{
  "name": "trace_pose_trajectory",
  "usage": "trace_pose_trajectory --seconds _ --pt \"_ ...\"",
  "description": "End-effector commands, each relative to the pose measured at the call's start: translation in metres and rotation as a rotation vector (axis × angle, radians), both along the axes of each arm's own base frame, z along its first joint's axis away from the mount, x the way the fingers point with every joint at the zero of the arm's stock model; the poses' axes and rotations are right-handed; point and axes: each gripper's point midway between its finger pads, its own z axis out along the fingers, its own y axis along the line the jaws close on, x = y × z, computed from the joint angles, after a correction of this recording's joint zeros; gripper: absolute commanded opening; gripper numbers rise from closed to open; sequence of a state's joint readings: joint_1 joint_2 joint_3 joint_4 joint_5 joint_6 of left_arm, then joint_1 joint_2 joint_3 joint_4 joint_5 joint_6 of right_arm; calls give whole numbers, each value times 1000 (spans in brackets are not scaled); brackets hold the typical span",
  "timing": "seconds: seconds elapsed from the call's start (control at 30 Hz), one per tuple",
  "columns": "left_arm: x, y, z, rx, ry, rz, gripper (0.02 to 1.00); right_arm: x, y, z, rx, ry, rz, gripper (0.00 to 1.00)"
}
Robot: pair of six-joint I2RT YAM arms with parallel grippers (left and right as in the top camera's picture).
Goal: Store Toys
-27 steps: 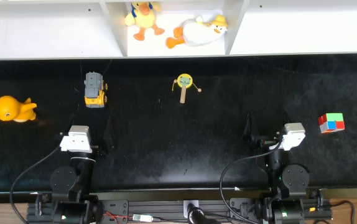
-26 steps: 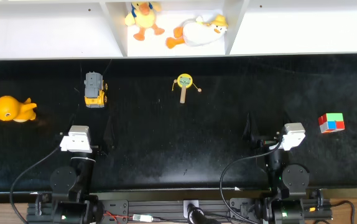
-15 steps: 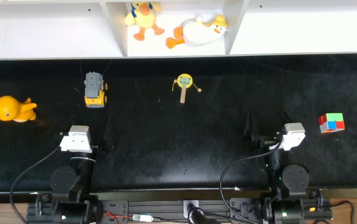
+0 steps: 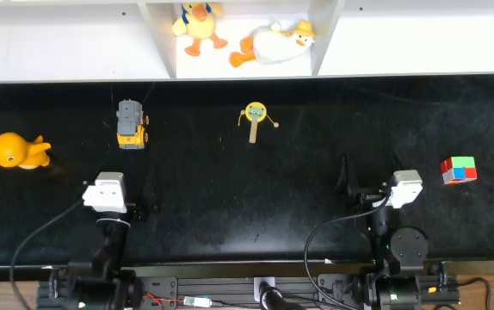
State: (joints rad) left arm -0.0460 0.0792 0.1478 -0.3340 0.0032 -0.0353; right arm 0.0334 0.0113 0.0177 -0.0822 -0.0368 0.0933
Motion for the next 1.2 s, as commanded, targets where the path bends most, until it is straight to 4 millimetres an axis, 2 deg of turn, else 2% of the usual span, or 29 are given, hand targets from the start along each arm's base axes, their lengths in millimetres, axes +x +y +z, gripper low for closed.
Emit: trace_pose_trajectory --seconds 0.03,0.13,0.23,0.4,0.5,0.63,0.77,1.0,1.2 --pt "-11 18 46 -15 59 82 996 0 -1 -3 4 1 -5 993" --pt "-20 35 53 11 176 148 996 0 -1 -3 4 1 -5 996" --pt "-22 42 66 68 235 126 993 0 -1 -3 4 1 -5 996" --pt "-12 52 91 109 273 84 993 0 -1 -3 4 1 -5 996" --pt "-2 62 98 132 296 81 993 0 -1 -3 4 1 -5 993" --pt "11 85 91 151 372 99 996 0 -1 -3 4 1 -5 998" --pt "14 107 80 199 433 91 996 0 -1 -3 4 1 -5 996" --pt "-6 130 69 212 496 130 993 0 -1 -3 4 1 -5 996" --pt "-19 148 72 188 458 147 991 0 -1 -3 4 1 -5 996"
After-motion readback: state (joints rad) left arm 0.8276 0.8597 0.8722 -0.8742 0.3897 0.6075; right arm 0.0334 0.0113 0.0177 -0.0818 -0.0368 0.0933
